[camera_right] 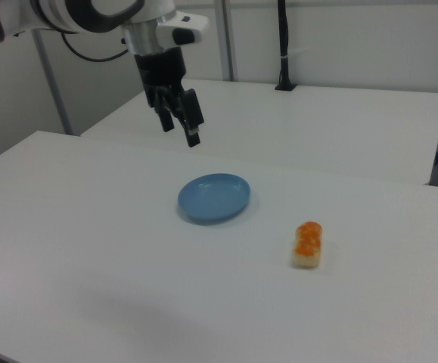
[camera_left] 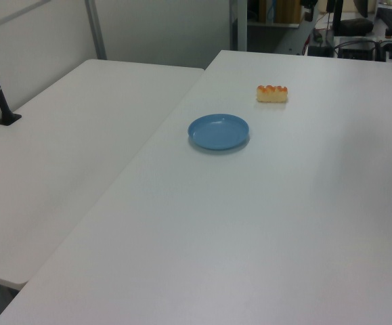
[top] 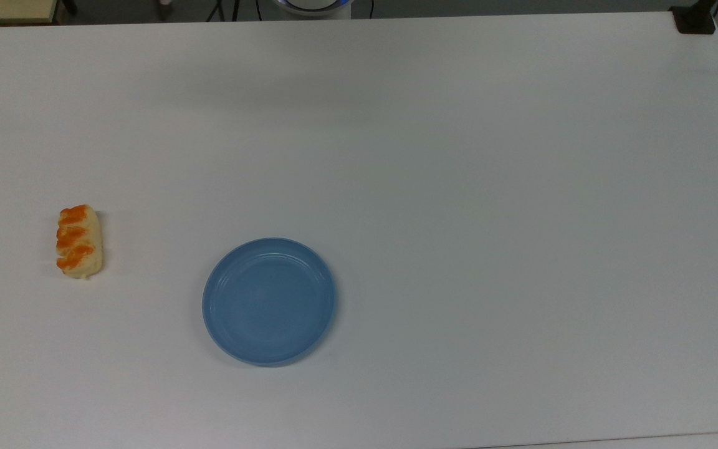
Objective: Put the bread on the table
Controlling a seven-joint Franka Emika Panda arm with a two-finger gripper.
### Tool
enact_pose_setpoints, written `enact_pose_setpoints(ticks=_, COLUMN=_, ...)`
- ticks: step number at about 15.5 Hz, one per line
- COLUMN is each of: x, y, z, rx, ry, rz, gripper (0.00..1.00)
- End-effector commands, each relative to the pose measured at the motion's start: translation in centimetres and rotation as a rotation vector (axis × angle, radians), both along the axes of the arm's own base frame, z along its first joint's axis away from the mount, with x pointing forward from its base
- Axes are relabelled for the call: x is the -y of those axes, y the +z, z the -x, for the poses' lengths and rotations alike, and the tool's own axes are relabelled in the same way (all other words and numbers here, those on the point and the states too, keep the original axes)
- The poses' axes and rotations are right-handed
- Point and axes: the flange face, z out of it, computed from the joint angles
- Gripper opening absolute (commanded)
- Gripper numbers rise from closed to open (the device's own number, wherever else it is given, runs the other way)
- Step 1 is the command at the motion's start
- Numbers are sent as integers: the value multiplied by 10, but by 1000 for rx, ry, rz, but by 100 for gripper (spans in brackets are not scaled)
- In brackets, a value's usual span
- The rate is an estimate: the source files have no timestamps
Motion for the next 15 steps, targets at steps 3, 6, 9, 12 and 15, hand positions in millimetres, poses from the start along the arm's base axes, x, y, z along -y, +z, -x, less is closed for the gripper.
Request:
enact_pose_setpoints(ticks=3, x=-40, y=-5, z=0, rx=-25, ry=335, rz=2, gripper=100)
enact_pose_setpoints(ticks=6, x=-61, y=-7, z=-4, rx=-31, ry=382, rz=7, gripper=100)
enact_pose_setpoints(ticks=9, x=-69, y=-10, z=-6, rx=-37, ry=396, rz=6, gripper=100)
enact_pose_setpoints(ticks=12, x=-72, y=-13, z=-8, rx=-37, ry=418, rz=8, gripper=100)
enact_pose_setpoints(ticks=15, x=-70, y=-13, z=-8, rx=-37, ry=424, rz=6, gripper=100)
